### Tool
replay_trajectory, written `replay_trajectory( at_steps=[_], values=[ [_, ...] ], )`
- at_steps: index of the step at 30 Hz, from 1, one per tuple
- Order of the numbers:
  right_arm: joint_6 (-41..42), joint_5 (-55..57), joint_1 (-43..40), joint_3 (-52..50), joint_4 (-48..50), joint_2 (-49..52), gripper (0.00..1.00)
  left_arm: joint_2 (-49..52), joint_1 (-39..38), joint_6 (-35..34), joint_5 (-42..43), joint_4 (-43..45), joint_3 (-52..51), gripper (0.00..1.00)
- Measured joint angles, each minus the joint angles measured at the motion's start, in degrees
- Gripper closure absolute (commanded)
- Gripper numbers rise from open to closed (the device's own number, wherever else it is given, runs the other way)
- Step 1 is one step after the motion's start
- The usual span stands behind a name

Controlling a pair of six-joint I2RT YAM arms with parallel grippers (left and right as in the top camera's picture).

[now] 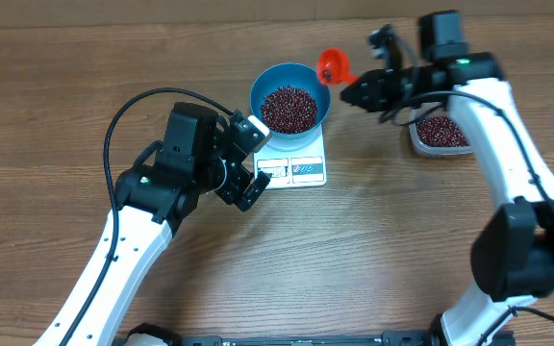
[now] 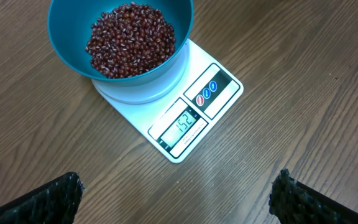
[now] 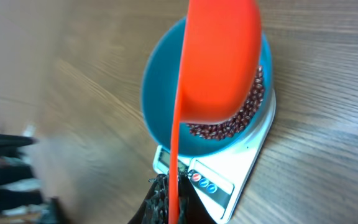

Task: Scoop item into bowl and weigh 150g on scale
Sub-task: 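Move the empty scoop right back into the bean tub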

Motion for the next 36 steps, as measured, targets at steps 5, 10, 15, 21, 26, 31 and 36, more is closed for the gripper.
replay_trajectory(
  at_steps=[5,10,15,21,26,31,36],
  values=[
    [-2.5,-6.8,-8.7,0.2,-7.1,-5.2,0.96,0.0,0.0,0.0,0.0,0.0,0.0,0.01],
    [-6.6,-9.0,-18.5,0.5,-15.6,-9.2,0.96,0.0,0.0,0.0,0.0,0.0,0.0,0.0],
    [-9.2,-4.6,-27.1,0.7,-21.0,-9.9,0.96,0.0,0.0,0.0,0.0,0.0,0.0,0.01],
    [-9.1,7.9,-26.9,-0.3,-20.9,-10.0,0.96,0.0,0.0,0.0,0.0,0.0,0.0,0.0],
    [-4.7,23.1,-22.9,-2.3,-20.4,-9.3,0.96,0.0,0.0,0.0,0.0,0.0,0.0,0.0],
    [-0.2,35.3,-17.8,-2.4,-20.1,-7.7,0.96,0.0,0.0,0.0,0.0,0.0,0.0,0.0],
    [4.0,47.1,-12.9,-2.4,-20.3,-7.4,0.96,0.0,0.0,0.0,0.0,0.0,0.0,0.01]
  ],
)
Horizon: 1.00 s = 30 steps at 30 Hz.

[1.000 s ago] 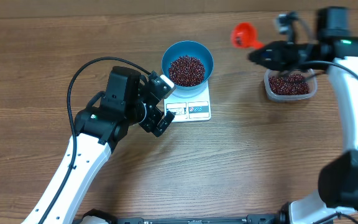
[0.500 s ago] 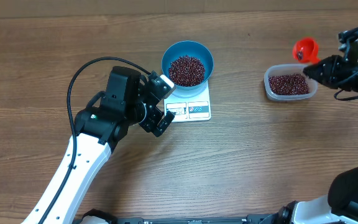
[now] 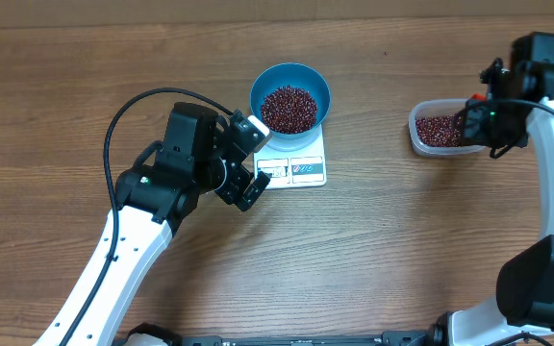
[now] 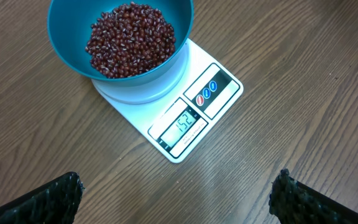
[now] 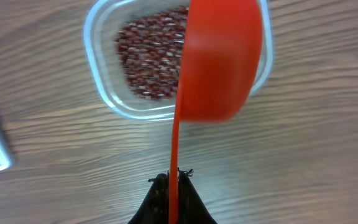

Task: Scoop item into bowl and weigh 150g on scale

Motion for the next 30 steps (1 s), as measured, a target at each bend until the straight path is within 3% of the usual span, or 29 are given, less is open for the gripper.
replay_trajectory(
  at_steps=[10,30],
  values=[
    [2.2,11.0,5.5,0.0,-1.5,0.2,0.96,0.0,0.0,0.0,0.0,0.0,0.0,0.0],
    [1.0,15.8,10.0,1.2,-3.0,0.2,0.96,0.0,0.0,0.0,0.0,0.0,0.0,0.0]
  ],
)
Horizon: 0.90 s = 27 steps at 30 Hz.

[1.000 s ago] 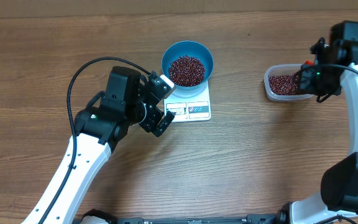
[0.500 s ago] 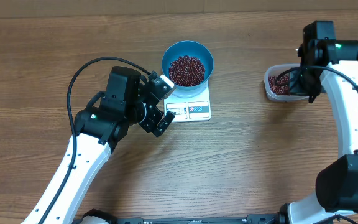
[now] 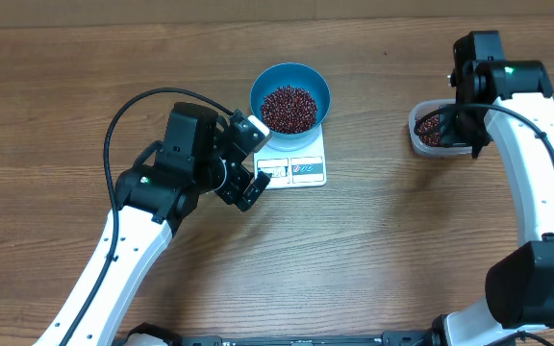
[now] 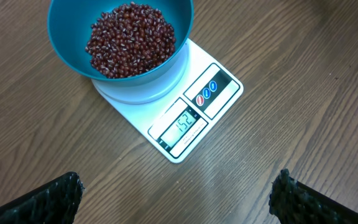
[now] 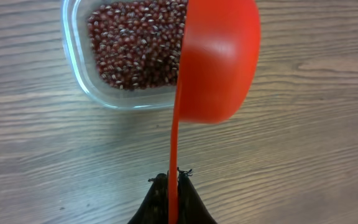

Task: Scoop item into bowl and weigh 150g on scale

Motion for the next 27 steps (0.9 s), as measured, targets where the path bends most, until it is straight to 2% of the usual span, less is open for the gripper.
replay_trajectory(
  at_steps=[7,14,22,27],
  values=[
    [-3.6,-9.4,0.8,9.1,-0.2,0.0,0.96,0.0,0.0,0.0,0.0,0.0,0.0,0.0],
    [-6.1,-20.7,9.4,11.0,6.2,0.0,0.96,0.0,0.0,0.0,0.0,0.0,0.0,0.01],
    [-7.1,-24.3,19.3,11.0,12.2,2.4,0.96,0.0,0.0,0.0,0.0,0.0,0.0,0.01],
    [-7.2,-24.7,22.5,11.0,14.0,6.6,0.96,0.0,0.0,0.0,0.0,0.0,0.0,0.0]
  ],
)
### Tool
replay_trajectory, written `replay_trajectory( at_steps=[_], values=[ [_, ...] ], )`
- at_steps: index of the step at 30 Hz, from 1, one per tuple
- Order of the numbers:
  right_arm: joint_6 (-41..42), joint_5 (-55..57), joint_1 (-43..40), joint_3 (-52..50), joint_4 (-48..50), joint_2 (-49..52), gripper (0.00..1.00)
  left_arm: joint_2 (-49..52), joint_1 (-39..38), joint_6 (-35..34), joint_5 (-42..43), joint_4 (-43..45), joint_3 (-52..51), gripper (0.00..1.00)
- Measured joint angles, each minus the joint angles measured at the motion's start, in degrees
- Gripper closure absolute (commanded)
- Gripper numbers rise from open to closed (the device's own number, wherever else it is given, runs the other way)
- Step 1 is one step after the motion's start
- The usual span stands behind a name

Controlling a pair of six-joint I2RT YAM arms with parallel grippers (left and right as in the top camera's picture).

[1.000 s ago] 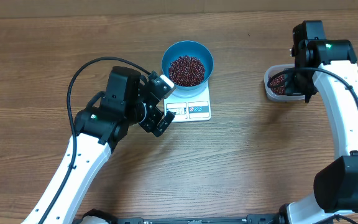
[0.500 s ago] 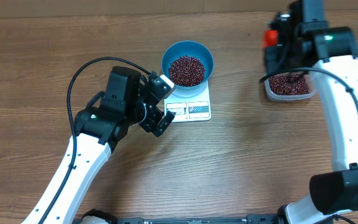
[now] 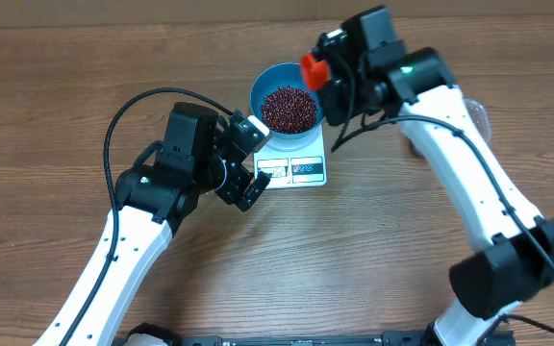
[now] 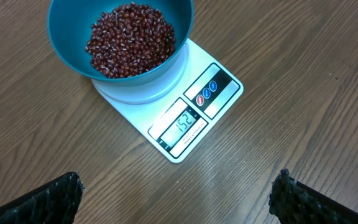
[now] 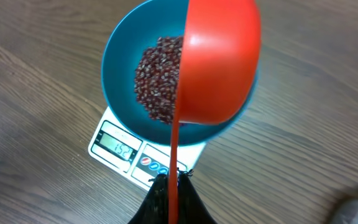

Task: Scoop item into bowl and weigh 150g on scale

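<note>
A blue bowl [image 3: 289, 96] of dark red beans sits on the white scale [image 3: 296, 169]. Its display [image 4: 182, 122] reads 152. My right gripper [image 3: 332, 79] is shut on the thin handle of an orange scoop [image 3: 313, 67], which hangs at the bowl's upper right rim. In the right wrist view the scoop [image 5: 219, 62] shows its underside over the bowl [image 5: 120, 71], so its contents are hidden. My left gripper [image 3: 248, 165] is open just left of the scale, its fingertips [image 4: 55, 198] wide apart over bare wood.
The clear bean container [image 3: 479, 113] at the right is mostly hidden behind my right arm. The left arm's black cable loops over the table to the left of the bowl. Bare wooden table lies in front of the scale.
My right gripper has moved with the orange scoop from the bean container at the right to the bowl's rim over the scale. The left arm and the 152 reading are unchanged.
The scoop was first held just right of the bowl, with the scale at 152. At the two following moments it was at the bean container on the right. Now it is back at the bowl. The left gripper stayed open by the scale throughout.
</note>
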Motion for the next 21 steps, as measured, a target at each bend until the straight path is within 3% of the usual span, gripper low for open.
replay_trajectory(
  at_steps=[21],
  values=[
    [-1.7,2.0,1.2,0.0,5.0,10.8,0.96,0.0,0.0,0.0,0.0,0.0,0.0,0.0]
  ],
)
